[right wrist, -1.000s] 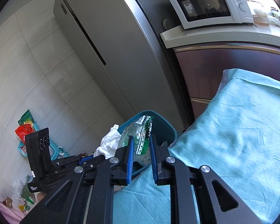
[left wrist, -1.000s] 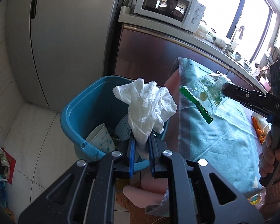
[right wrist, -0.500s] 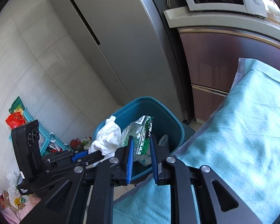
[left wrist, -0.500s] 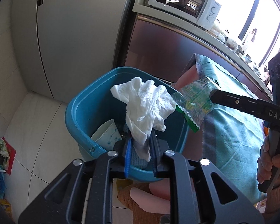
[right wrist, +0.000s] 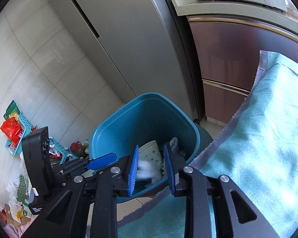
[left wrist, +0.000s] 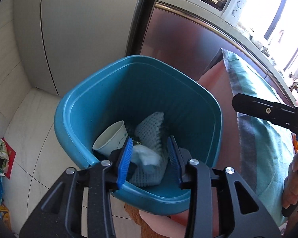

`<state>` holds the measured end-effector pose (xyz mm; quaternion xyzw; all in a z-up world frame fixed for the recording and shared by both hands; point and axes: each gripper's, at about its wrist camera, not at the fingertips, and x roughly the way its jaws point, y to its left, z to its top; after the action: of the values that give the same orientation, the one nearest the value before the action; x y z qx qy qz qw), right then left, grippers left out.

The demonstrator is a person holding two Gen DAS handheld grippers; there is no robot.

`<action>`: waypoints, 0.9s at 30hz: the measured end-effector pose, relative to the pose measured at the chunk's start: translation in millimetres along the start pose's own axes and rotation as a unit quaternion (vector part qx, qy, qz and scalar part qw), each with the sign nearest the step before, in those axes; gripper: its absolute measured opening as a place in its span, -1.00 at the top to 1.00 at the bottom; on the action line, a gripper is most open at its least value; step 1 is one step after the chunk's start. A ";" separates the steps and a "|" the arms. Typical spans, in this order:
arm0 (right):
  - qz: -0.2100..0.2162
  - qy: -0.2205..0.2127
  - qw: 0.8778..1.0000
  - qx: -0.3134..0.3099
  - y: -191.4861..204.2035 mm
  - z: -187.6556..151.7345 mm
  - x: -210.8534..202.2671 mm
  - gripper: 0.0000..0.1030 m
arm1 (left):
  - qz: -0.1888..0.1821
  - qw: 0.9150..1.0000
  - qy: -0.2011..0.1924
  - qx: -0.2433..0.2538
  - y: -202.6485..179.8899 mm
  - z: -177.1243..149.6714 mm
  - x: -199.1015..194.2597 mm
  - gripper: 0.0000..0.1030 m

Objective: Collect trash
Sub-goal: 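Open both tools to drop the tissue and wrapper into the bin, then move both open tools back over the trash on the table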

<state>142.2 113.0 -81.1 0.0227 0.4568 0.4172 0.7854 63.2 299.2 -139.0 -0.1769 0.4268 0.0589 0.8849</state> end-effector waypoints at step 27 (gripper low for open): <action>-0.085 -0.165 0.983 0.007 -54.4 -86.0 -185.8 0.15 | -0.172 0.967 -0.070 0.174 -168.7 -18.9 -68.7 -0.19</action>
<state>69.8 -77.8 -24.0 0.0576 0.3243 0.3358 0.8824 49.2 138.6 -52.1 -0.0867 0.3307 -0.1571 0.9265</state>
